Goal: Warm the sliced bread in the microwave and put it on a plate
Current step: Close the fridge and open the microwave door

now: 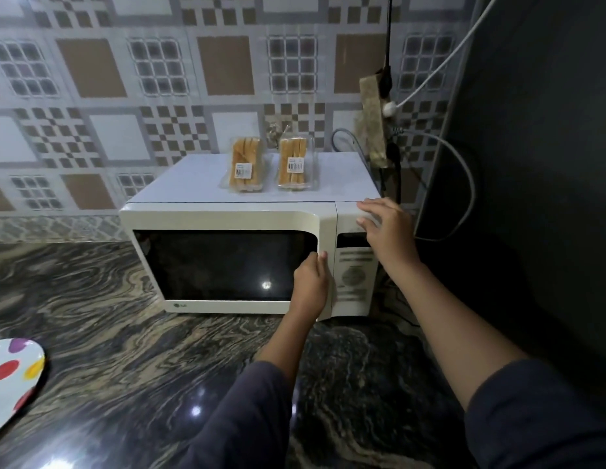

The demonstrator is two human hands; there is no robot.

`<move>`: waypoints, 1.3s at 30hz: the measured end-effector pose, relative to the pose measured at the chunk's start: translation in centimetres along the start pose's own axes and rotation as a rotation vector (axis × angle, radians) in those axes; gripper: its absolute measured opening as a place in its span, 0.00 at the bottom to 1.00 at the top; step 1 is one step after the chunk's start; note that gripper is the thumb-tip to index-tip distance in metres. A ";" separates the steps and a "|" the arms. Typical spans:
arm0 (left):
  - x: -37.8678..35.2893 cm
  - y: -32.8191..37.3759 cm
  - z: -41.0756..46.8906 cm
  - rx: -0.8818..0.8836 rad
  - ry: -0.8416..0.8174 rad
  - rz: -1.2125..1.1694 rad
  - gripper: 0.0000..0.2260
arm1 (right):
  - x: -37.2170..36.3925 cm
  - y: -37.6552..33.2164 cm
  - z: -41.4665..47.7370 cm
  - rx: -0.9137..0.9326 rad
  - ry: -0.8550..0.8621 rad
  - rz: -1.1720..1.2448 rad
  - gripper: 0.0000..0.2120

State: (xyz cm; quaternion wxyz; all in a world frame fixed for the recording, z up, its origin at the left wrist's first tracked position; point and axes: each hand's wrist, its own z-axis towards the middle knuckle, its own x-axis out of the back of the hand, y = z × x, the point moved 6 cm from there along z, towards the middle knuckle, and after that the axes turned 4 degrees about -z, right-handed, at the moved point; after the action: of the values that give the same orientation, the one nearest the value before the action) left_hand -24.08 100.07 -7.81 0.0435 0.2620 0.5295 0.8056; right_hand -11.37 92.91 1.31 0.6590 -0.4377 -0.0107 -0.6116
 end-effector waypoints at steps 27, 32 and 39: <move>0.6 0.1 -2.6 0.022 0.023 -0.041 0.15 | -0.1 -0.5 0.1 -0.057 0.019 -0.043 0.14; 3.3 -1.2 -8.3 -0.118 0.006 -0.016 0.15 | 0.1 -0.7 -0.3 -0.130 0.019 -0.003 0.15; 6.5 -1.3 -11.8 -0.127 -0.032 -0.052 0.16 | -0.2 -4.6 -3.7 -0.373 -0.117 0.219 0.17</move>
State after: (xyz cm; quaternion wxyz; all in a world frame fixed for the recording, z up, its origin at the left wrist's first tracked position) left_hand -35.42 93.03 -10.05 0.0891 0.2578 0.4832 0.8319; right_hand -17.08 91.46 1.51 0.6275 -0.5853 0.1120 -0.5011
